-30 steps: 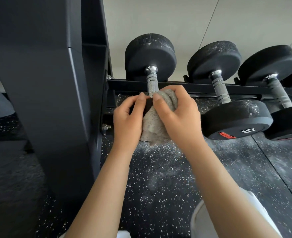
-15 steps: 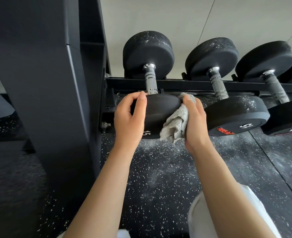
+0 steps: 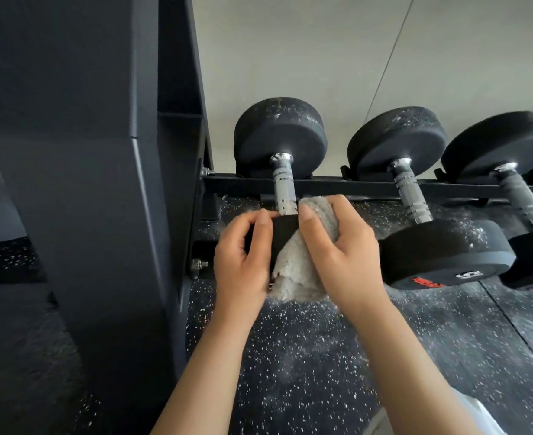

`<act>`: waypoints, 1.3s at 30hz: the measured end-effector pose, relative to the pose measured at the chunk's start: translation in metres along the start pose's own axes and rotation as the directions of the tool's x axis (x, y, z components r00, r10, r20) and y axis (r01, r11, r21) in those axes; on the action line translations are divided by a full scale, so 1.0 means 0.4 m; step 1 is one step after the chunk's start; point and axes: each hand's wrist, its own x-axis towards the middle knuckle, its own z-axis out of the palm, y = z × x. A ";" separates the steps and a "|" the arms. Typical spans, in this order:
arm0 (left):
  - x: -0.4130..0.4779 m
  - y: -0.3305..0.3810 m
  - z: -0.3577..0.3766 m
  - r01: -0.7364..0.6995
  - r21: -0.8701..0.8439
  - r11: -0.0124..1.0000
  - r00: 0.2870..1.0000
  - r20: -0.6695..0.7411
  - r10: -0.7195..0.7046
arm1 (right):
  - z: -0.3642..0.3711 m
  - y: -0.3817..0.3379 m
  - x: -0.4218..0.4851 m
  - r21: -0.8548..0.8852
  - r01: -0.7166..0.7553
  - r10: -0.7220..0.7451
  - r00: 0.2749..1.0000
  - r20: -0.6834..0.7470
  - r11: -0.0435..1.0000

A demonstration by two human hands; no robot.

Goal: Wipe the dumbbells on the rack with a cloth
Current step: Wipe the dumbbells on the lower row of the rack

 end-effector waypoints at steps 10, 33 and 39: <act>0.000 0.006 -0.001 0.033 0.067 0.997 0.999 -0.012 -0.032 | -0.031 0.089 -0.009 0.534 -0.400 0.384 0.911 0.147 0.745; -0.001 0.012 0.007 0.046 0.039 0.998 0.998 -0.045 -0.044 | -0.038 0.091 -0.006 0.509 -0.236 0.202 0.972 0.121 0.828; -0.002 0.019 0.009 0.032 0.023 0.999 0.998 -0.052 -0.031 | -0.031 0.068 -0.004 0.437 -0.260 0.256 0.964 0.070 0.861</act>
